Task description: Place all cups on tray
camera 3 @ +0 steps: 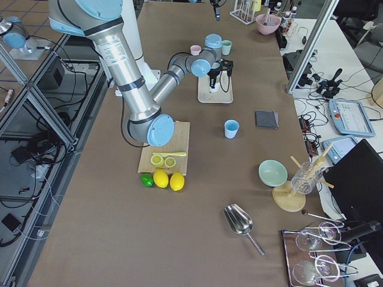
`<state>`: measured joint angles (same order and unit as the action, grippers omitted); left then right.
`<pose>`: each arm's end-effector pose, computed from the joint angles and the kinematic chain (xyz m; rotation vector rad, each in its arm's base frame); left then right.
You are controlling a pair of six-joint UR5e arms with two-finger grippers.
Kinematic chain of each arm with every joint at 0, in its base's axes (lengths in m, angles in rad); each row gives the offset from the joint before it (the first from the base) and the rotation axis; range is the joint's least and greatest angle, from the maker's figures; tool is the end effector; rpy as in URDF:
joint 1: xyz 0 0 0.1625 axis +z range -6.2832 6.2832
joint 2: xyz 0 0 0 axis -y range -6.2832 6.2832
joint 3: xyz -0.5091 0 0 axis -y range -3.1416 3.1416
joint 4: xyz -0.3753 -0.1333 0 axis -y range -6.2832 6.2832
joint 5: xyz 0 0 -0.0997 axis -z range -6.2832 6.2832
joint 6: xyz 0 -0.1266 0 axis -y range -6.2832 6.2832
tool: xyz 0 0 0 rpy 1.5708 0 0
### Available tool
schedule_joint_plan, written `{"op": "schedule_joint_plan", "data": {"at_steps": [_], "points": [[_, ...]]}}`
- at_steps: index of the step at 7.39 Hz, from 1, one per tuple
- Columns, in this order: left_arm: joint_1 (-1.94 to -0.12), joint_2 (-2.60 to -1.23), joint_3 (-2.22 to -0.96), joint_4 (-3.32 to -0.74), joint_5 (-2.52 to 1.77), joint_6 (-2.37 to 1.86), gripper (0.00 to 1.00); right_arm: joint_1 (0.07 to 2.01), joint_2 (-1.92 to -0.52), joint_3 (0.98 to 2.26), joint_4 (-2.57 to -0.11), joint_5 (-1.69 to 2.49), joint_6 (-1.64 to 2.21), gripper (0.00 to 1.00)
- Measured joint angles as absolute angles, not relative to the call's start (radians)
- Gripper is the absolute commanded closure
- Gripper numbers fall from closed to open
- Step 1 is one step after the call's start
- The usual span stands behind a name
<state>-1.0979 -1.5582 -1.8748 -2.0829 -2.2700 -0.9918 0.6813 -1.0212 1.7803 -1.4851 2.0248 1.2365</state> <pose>0.1780 -0.4616 0.5592 0.1305 1.0040 -0.1932 -0.4866 -0.4946 0.3393 0.0308 -0.9317 0.1298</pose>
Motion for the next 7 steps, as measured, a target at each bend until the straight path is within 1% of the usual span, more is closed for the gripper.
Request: {"op": "schedule_joint_plan", "data": {"at_steps": [2, 6, 7], "points": [[-1.053, -1.546, -1.914, -2.091, -2.264, -1.040, 0.02, 0.628, -0.994, 1.731, -1.478, 1.984, 1.242, 1.00], [-0.988, -1.521, -1.968, -2.092, -2.255, -1.065, 0.02, 0.553, -0.987, 1.703, -1.472, 1.935, 1.246, 1.00], [-0.970, -1.520, -1.975, -2.092, -2.242, -1.070, 0.02, 0.549, -0.987, 1.696, -1.465, 1.931, 1.247, 0.91]]}}
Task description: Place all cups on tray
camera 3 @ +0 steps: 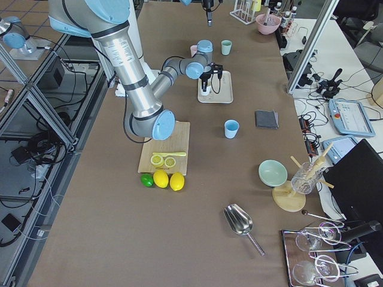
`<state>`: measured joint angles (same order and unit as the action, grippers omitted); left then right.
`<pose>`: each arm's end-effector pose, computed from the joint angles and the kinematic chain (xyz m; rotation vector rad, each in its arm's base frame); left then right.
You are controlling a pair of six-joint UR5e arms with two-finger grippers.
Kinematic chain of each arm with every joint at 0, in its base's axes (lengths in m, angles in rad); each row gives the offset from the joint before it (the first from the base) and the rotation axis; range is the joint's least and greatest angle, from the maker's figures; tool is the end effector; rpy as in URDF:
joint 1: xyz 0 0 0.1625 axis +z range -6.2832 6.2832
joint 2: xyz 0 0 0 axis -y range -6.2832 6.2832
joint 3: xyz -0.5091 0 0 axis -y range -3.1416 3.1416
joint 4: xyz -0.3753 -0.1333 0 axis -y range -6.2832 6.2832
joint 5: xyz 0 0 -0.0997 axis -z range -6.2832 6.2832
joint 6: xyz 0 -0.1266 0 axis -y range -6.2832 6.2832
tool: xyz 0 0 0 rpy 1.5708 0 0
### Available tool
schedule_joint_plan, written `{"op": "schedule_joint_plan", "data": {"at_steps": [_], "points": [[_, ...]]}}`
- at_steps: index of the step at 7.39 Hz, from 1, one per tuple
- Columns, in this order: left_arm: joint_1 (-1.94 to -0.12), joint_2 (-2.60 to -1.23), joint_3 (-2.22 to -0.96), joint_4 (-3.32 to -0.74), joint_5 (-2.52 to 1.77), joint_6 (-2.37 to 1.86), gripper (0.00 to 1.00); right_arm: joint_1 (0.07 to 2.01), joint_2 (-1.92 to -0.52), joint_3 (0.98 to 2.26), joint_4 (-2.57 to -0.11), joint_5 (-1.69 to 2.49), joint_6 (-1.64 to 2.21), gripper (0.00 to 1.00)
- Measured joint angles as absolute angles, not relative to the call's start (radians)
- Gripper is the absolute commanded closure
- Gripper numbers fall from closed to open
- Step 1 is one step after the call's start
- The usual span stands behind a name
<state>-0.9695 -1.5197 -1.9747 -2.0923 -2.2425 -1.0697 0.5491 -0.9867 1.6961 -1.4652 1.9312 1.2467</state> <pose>0.2188 -0.4152 0.5284 0.0979 1.0410 -0.1316 -0.5680 -0.4515 0.3514 0.0325 -0.8735 0.0637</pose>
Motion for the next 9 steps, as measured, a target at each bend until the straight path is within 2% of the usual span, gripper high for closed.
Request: {"op": "schedule_joint_plan", "data": {"at_steps": [1, 2, 8, 9], "points": [[-0.948, -1.519, -1.986, -2.092, -2.232, -1.088, 0.02, 0.551, -0.987, 1.690, -1.459, 1.929, 1.247, 0.07], [-0.919, -1.518, -1.999, -2.092, -2.215, -1.111, 0.02, 0.557, -0.988, 1.687, -1.456, 1.929, 1.247, 0.00], [-0.647, -1.479, -2.065, -2.091, -1.975, -1.274, 0.03, 0.645, -0.971, 1.729, -1.467, 1.979, 1.301, 0.00], [-0.606, -1.481, -2.062, -2.091, -1.938, -1.297, 0.07, 0.677, -0.974, 1.748, -1.471, 2.020, 1.300, 0.00]]}}
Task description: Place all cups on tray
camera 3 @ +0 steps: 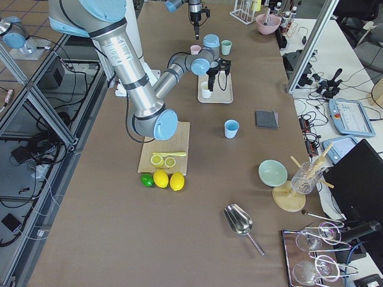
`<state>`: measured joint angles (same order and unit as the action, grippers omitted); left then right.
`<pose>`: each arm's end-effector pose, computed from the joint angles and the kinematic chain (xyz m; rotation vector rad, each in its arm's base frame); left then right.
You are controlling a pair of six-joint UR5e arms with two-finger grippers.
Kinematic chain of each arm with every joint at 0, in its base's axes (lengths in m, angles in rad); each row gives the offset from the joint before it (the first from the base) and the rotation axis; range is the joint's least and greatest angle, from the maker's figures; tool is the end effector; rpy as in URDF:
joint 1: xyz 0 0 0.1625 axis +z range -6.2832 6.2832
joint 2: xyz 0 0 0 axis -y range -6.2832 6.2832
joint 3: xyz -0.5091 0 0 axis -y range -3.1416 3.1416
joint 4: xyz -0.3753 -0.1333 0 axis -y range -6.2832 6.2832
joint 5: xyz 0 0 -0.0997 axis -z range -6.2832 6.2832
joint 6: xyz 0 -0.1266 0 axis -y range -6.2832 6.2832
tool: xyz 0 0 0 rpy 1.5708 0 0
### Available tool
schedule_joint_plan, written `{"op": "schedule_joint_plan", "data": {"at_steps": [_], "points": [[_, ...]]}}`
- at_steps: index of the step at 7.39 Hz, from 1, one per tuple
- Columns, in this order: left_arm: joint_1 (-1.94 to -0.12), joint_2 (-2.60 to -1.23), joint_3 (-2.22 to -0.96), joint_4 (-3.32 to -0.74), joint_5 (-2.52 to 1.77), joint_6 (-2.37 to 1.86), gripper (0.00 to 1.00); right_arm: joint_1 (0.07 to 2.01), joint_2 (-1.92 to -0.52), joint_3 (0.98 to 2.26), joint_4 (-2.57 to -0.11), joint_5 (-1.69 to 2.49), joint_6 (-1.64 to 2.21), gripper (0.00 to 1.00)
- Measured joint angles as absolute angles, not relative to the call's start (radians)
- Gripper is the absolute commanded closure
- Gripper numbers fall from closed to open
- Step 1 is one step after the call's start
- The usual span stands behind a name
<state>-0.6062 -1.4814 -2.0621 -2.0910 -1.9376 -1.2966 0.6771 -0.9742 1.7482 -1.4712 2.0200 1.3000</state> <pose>0.3233 -0.3311 0.5147 0.0805 0.9691 -0.1364 -0.5011 -0.5033 0.3181 0.0180 -0.9553 0.1788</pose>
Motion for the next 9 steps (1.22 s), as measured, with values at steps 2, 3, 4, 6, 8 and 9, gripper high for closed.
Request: {"op": "schedule_joint_plan", "data": {"at_steps": [2, 3, 4, 6, 8, 9], "points": [[-0.551, -1.518, -2.030, -2.092, -1.880, -1.327, 0.24, 0.730, -0.980, 1.764, -1.480, 2.077, 1.290, 0.00], [-0.542, -1.551, -1.999, -2.092, -1.869, -1.336, 0.73, 0.747, -0.982, 1.766, -1.485, 2.091, 1.284, 0.00], [-0.538, -1.575, -1.972, -2.092, -1.864, -1.341, 1.00, 0.760, -0.983, 1.767, -1.491, 2.099, 1.275, 0.00], [-0.537, -1.589, -1.951, -2.092, -1.863, -1.340, 1.00, 0.807, -0.987, 1.770, -1.525, 2.138, 1.226, 0.00], [-0.542, -1.589, -1.961, -2.091, -1.872, -1.339, 1.00, 0.879, -1.005, 1.779, -1.586, 2.178, 1.124, 0.00], [-0.554, -1.591, -1.977, -2.084, -1.893, -1.339, 1.00, 0.915, -1.030, 1.784, -1.611, 2.188, 1.058, 0.00]]}}
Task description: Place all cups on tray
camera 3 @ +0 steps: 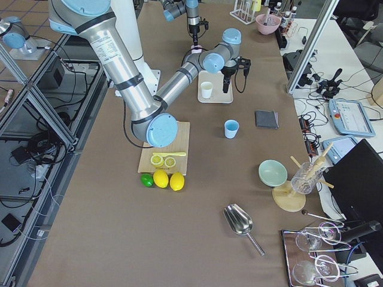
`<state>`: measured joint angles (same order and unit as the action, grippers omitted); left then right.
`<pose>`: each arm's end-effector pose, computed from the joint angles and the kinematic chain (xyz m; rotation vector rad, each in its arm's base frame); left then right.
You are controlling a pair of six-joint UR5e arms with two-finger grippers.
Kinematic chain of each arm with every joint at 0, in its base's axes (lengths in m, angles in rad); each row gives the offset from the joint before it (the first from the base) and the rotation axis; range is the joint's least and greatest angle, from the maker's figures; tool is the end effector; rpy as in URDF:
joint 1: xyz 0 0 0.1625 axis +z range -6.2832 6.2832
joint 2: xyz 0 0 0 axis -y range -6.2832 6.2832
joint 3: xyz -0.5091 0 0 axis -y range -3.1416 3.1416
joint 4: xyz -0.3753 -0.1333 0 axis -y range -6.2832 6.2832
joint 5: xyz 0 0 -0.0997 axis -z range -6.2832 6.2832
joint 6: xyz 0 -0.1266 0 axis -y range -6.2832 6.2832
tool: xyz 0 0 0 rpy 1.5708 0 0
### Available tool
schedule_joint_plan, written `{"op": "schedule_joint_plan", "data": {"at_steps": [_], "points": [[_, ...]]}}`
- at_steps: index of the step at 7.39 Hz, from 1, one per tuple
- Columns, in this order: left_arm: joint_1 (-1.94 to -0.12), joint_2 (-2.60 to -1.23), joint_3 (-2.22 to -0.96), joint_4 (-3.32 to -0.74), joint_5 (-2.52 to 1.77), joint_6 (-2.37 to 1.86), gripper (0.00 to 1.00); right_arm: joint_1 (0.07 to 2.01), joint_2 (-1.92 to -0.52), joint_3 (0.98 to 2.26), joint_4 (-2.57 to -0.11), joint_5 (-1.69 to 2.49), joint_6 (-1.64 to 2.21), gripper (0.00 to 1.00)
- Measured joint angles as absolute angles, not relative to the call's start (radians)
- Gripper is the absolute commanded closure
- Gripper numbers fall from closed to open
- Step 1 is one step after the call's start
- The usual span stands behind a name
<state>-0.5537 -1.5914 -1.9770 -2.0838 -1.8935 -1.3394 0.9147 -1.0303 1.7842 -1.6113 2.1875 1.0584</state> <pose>0.3830 -0.3463 0.5065 0.0805 0.9747 -0.1446 -0.3663 -0.5743 0.3550 0.0057 -0.9070 0.1545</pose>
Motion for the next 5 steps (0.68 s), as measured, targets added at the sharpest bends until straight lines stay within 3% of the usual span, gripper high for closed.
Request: {"op": "schedule_joint_plan", "data": {"at_steps": [2, 5], "points": [[-0.601, -1.653, -1.996, -2.011, -1.955, -1.341, 1.00, 0.979, -1.097, 1.783, -1.625, 2.188, 0.930, 0.00], [-0.612, -1.960, -1.942, -1.721, -1.937, -1.388, 1.00, 1.023, -1.146, 1.726, -1.606, 2.157, 0.816, 0.00]]}}
